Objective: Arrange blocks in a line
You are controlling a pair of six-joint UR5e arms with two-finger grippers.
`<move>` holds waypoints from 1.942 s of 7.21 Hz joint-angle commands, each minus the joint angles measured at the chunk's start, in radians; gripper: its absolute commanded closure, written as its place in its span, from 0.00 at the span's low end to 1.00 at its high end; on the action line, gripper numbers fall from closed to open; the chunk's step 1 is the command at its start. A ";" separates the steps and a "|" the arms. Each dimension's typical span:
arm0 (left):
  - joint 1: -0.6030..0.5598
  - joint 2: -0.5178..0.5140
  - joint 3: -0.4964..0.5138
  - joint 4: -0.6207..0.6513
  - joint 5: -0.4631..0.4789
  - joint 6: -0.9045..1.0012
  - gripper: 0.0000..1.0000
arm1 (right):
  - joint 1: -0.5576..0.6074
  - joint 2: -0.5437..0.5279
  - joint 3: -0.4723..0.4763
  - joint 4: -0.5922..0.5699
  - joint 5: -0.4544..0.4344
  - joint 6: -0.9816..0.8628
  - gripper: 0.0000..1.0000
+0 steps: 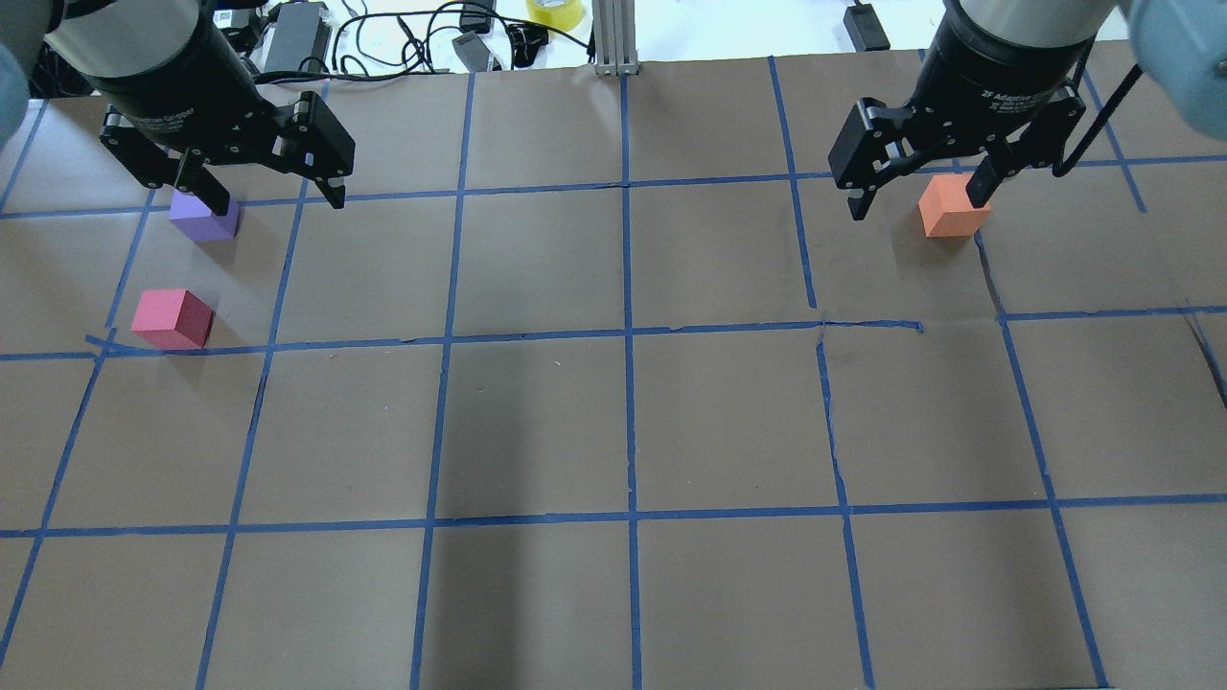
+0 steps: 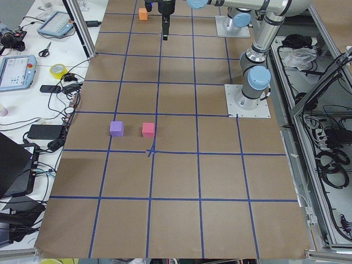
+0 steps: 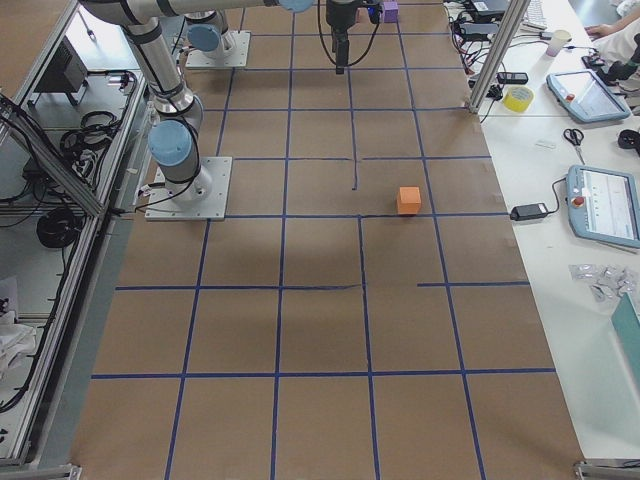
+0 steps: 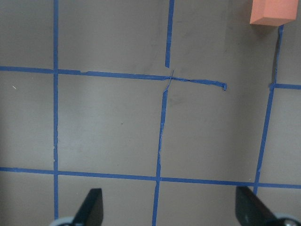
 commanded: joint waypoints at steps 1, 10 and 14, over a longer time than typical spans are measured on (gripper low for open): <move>0.000 0.000 0.000 0.000 0.000 0.001 0.00 | -0.002 0.011 0.002 0.003 -0.005 -0.003 0.00; 0.000 -0.002 0.000 0.000 0.000 0.000 0.00 | -0.263 0.323 0.072 -0.558 -0.010 -0.344 0.00; 0.000 0.000 -0.002 0.000 0.000 0.001 0.00 | -0.312 0.518 0.055 -0.746 -0.016 -0.336 0.00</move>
